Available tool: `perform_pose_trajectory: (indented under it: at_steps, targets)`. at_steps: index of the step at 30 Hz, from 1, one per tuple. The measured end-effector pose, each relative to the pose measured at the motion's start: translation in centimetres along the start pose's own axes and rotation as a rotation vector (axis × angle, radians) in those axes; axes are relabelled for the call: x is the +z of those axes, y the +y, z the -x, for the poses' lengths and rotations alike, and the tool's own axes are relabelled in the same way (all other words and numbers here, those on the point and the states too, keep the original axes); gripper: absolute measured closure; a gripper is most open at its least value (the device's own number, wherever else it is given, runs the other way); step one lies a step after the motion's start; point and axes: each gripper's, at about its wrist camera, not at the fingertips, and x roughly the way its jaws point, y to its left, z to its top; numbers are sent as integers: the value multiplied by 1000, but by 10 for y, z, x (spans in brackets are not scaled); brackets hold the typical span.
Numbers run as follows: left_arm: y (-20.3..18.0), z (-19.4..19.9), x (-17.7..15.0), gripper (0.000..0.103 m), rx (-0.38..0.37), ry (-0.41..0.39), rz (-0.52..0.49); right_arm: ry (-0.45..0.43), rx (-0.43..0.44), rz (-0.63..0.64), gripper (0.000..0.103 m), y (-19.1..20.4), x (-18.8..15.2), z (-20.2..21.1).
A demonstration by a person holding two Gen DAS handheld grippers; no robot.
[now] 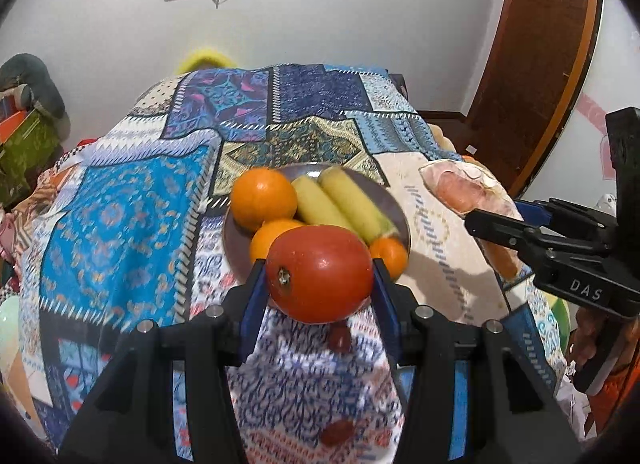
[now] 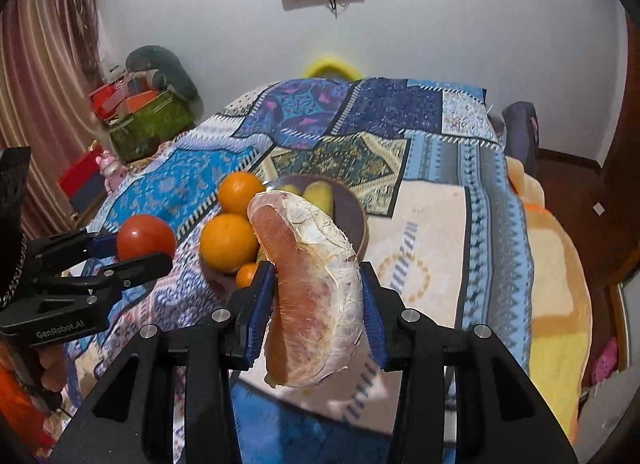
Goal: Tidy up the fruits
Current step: 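Carry the tomato onto the plate with the left tool while the right tool brings the pomelo wedge, then open both tools on the plate and pull them back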
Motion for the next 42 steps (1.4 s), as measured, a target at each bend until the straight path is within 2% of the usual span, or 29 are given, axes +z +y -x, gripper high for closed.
perform_pose_trajectory:
  at_steps: [14,15,16,19,20,24,30,39,42]
  targets:
    - [4,-72,32,53,2,41,4,-6,2,-8,65,-20,27,-34]
    - [5,-75,33,53,1,41,3,-6,3,-7,68,-20,28,-36]
    - [5,-78,34,53,2,43,3,-7,2,-6,78,-21,29,-37]
    - [6,-85,33,52,4,56,7,16,53,-22,82,-23,31,-45]
    - [7,-86,33,52,4,53,9,21,46,-7,83,-21,31,-48]
    - [7,-80,34,42,16,25,16,37,38,27,83,-14,29,-56]
    - [10,-67,37,41,17,3,26,56,49,-3,82,-22,24,-56]
    - [11,-28,24,39,43,-15,13,42,37,-12,82,-17,20,-28]
    - [12,-14,14,39,54,-11,10,41,34,-13,77,-11,16,-17]
